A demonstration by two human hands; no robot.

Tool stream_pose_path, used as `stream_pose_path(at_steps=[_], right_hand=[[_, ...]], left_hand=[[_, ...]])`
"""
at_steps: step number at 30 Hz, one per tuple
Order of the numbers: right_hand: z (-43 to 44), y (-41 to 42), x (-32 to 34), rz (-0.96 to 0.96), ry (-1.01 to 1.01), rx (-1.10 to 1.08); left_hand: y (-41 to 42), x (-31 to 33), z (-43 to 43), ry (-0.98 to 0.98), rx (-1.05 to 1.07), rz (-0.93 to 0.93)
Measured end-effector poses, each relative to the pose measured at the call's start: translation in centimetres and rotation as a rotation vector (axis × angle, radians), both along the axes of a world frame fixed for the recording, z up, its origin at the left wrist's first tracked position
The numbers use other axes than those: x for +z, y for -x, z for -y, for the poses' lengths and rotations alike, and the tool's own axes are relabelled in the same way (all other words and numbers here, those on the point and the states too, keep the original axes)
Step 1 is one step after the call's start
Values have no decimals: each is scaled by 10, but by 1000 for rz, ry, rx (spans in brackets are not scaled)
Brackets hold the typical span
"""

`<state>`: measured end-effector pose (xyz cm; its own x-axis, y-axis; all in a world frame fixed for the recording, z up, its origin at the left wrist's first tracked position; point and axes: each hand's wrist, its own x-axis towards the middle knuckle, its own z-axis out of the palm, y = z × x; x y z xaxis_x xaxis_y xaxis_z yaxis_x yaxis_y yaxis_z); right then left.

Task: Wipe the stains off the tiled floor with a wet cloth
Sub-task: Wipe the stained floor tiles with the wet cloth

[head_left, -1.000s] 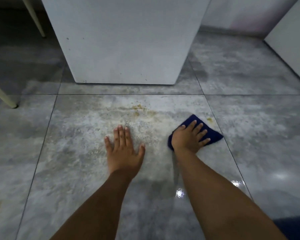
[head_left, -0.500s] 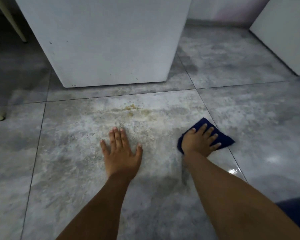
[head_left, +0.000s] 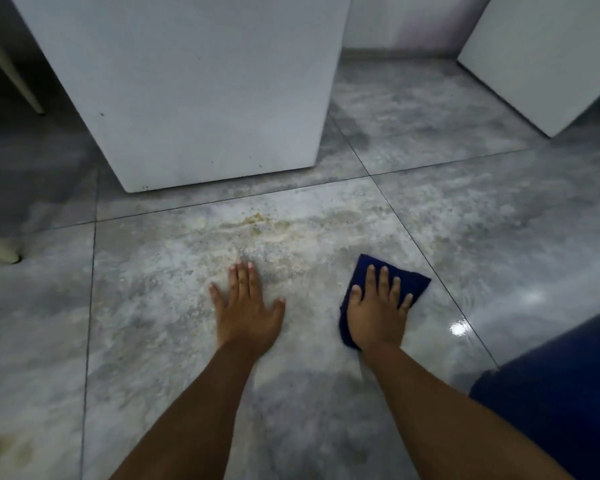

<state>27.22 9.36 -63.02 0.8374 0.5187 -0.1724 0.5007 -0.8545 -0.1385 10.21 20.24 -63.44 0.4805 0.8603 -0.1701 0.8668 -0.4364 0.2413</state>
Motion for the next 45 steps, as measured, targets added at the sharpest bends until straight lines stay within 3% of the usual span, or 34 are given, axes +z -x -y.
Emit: stream_pose_path(at_steps=[3,6,9,11,13,16,19,22,24,26,30,33,36,38,40,45], right_hand=[[37,-13,2,17,-14,-211],[67,27,4,29,-16,-374],[73,71,1,31,19,-136],[74,64,2,28,61,110],[75,37,7,-9,126,210],[94,25,11,-6,138,17],[118,101,8,34,-14,-115],[115,161,8,-26,-53,36],[101,153,8,-19,-53,214],[95,125,3,12,-38,260],[126,110,-6,61,-17,-95],[135,158,-3,83,-19,-185],[112,198,-2,59,-74,18],[93,188,-2,37,-80,196],[88,163,-4,53,-77,241],[141,157,-6,100,-40,-78]], left_hand=[[37,-2,29,-38,-50,8],[68,-4,56,-43,-76,-30],[74,-4,60,-15,-73,-88],[72,-1,60,-12,-71,-80],[72,0,60,-6,-76,-84],[73,-3,59,-13,-85,-81],[74,-3,58,-22,-92,-93],[75,1,58,11,-120,-81],[81,3,59,17,-135,-20],[92,3,59,-7,-110,13],[106,-3,57,-36,-126,-70],[102,-5,57,-40,-117,-80],[103,-5,57,-43,-113,-77],[104,-3,57,-47,-113,-76],[104,-2,57,-35,-120,-78],[105,0,55,-22,-132,-88]])
